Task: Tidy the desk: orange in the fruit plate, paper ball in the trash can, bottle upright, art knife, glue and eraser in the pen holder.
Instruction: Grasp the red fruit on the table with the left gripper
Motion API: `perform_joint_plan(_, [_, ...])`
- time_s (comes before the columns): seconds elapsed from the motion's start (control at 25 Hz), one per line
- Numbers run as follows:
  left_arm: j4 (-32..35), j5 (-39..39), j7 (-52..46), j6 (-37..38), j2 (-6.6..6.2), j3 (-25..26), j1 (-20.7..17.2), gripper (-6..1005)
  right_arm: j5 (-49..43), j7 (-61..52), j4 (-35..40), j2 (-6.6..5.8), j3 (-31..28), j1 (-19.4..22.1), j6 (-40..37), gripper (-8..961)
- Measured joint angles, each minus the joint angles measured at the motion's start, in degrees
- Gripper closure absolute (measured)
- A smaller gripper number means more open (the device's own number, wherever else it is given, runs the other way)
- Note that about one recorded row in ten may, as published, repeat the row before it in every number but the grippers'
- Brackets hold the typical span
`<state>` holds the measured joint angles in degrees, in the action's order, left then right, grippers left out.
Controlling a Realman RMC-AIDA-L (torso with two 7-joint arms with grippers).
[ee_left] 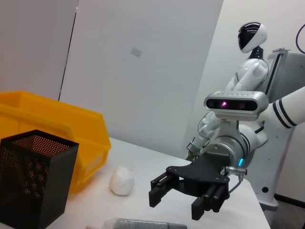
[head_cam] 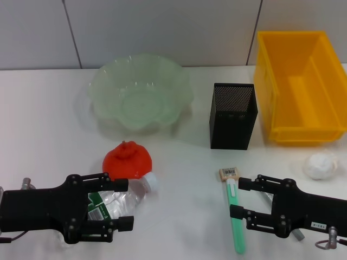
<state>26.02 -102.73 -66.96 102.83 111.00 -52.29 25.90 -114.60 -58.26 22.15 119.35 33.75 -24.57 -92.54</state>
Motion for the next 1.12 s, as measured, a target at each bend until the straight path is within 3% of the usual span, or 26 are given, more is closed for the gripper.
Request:
perform_joint_plan(0.52, [0.00,0.35,0.09,0.15,0.09,0.17,-0.12,195,0.00,0.00,0.00,0.00,0.00,-0.26,-0.08,258])
perform_joint_plan(0.64, [0.10,1.73,0.16,1.72,0.51,2.74,0.08,195,0.00,0.00,0.00,0.00,0.00,-0.26,0.04,258])
perform_joint_plan(0.84, [4.62,3.27,-0.32,0.50,3.63,9.54,1.21,195,0.32,0.00,0.00,0.00,0.00,-0.28,0.08,258])
perform_joint_plan(1.0, [8.55,2.25,-1.99,-7.78,5.82,9.39,2.92,196,0.41,0.30,0.00,0.00,-0.30,-0.41,0.13,257])
perform_joint_plan(1.12, [9.18,-1.25,-2.50,-14.53,6.58,8.90,4.49,196,0.44,0.57,0.00,0.00,-0.47,-0.43,0.08,257])
